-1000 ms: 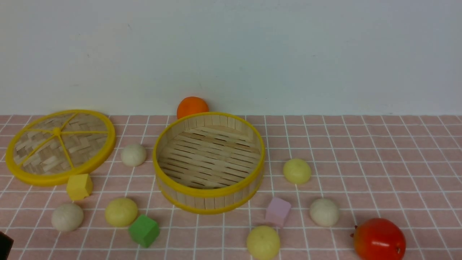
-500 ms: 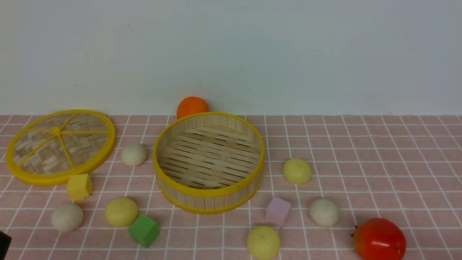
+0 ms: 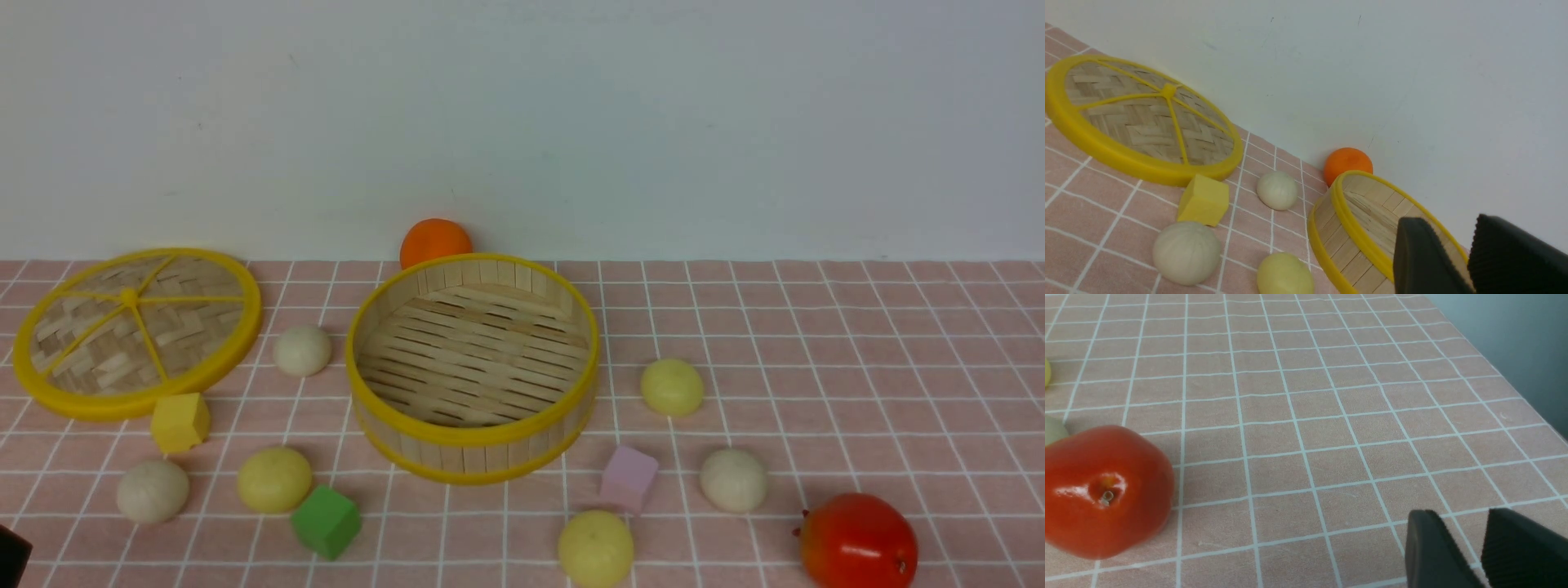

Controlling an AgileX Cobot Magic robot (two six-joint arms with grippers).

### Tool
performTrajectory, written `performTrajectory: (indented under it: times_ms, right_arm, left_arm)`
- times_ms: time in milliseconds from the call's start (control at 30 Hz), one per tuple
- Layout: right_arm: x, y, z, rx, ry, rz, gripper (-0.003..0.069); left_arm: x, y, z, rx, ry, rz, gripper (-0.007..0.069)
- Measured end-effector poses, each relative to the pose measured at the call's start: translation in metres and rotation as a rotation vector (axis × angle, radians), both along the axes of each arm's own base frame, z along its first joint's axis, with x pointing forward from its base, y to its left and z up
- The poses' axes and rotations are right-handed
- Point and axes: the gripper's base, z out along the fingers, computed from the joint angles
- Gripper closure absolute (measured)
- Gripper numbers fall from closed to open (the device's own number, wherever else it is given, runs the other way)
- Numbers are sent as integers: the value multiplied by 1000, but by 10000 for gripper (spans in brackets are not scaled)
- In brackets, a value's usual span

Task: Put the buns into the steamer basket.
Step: Use the left arm to grab a steamed stuffed bun

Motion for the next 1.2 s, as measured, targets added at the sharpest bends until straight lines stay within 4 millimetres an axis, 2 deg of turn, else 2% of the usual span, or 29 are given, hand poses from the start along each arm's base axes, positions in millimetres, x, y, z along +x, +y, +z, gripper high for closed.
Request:
performTrajectory:
  times_ms: [467,700,800,900,1033,1133,1200]
  right_arm:
    - [0,0,0,0,0,0,417]
    - [0,0,0,0,0,0,417]
    - [0,0,0,0,0,0,417]
    - [0,0,0,0,0,0,417]
    - [0,0,0,0,0,0,417]
    - [0,0,0,0,0,0,417]
    - [0,0,0,0,0,0,417]
  left_arm:
    - [0,0,0,-1,3,0,386]
    - [-3,1,17,-52,-184,-3,385]
    - [-6,1,30,-101,-218,-12,385]
    - [-13,2,65,-131,-259,-21,385]
    - [-11,1,110,-98,-201,-14,385]
    - [2,1,135,-54,-47,4,385]
    - [16,0,136,-5,101,24,385]
